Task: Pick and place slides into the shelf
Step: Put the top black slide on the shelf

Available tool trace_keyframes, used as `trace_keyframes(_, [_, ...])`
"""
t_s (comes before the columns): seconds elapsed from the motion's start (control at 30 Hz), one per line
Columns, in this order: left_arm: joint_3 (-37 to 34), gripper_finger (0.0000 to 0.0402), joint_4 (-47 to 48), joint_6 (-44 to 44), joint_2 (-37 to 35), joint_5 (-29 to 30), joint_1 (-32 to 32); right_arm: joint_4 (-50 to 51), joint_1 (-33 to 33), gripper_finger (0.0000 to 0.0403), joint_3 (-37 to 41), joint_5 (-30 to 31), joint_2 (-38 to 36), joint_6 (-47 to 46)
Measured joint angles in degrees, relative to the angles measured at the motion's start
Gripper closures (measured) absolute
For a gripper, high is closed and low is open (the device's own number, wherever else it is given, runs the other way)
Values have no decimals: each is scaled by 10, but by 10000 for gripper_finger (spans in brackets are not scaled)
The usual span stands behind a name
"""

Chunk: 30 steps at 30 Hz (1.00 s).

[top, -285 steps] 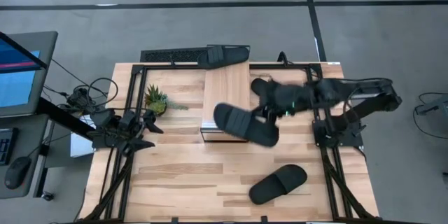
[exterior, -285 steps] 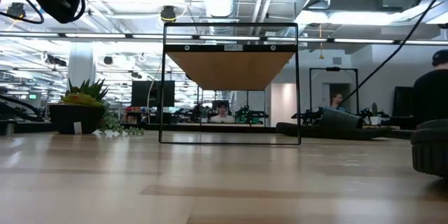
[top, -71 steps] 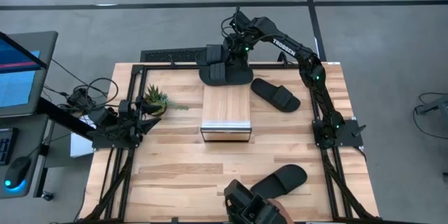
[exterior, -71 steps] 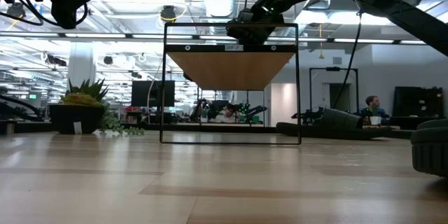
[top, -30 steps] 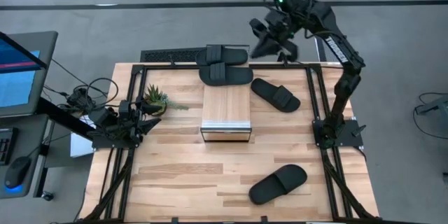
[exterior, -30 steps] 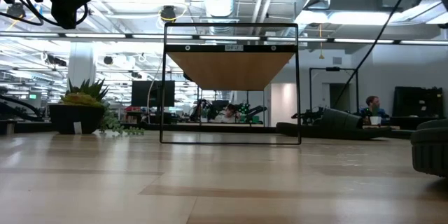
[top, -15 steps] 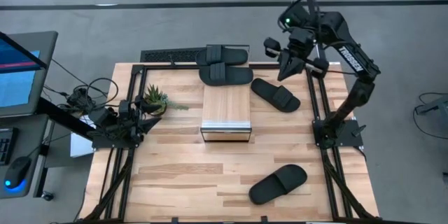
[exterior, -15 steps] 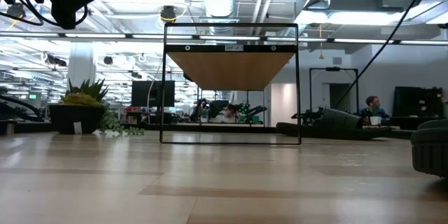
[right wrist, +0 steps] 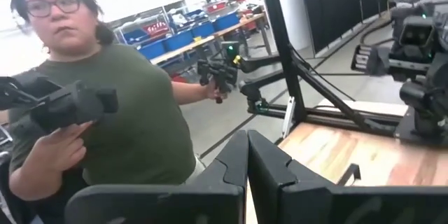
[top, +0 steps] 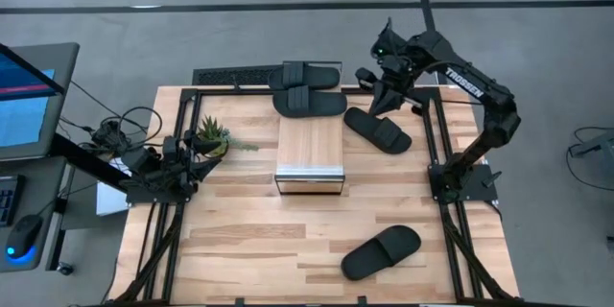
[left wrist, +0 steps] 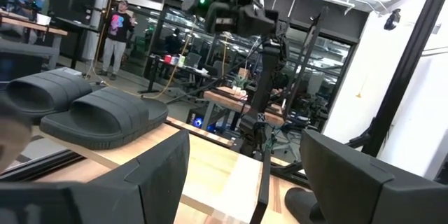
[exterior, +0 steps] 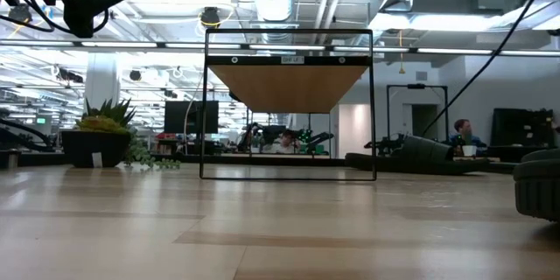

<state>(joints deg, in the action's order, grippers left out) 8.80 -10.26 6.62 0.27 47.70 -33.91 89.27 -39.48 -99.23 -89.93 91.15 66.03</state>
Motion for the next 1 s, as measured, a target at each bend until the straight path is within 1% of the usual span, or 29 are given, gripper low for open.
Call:
trace_keyframes(0.17, [0, 143, -5, 1, 0, 8, 0, -47, 23, 403, 37, 0, 0, 4])
trace_keyframes(0.33, [0, 143, -10, 1, 0, 8, 0, -86, 74, 403, 38, -1, 0, 3])
trace_keyframes(0.5, [0, 143, -10, 1, 0, 8, 0, -127, 126, 403, 38, 10, 0, -63])
trace_keyframes(0.6, [0, 143, -10, 1, 0, 8, 0, -166, 136, 403, 38, 19, 0, -121])
trace_keyframes(0.67, [0, 143, -10, 1, 0, 7, 0, -219, 141, 403, 38, 19, 0, -183])
trace_keyframes(0.7, [0, 143, -10, 1, 0, 7, 0, -262, 142, 403, 38, 18, 0, -219])
trace_keyframes(0.83, [0, 143, -10, 1, 0, -5, 0, -437, 147, 403, 38, 1, 0, -410])
trace_keyframes(0.87, [0, 143, -10, 1, 0, -7, 0, -477, 153, 403, 37, 9, -1, -449])
trace_keyframes(0.9, [0, 143, -10, 0, 0, -8, 0, -520, 161, 403, 38, 39, -3, -493])
trace_keyframes(0.93, [0, 143, -10, 0, 0, -8, 0, -567, 172, 403, 38, 90, -7, -542])
trace_keyframes(1.0, [0, 143, -10, 4, 0, -8, 0, -674, 197, 403, 38, 227, -17, -641])
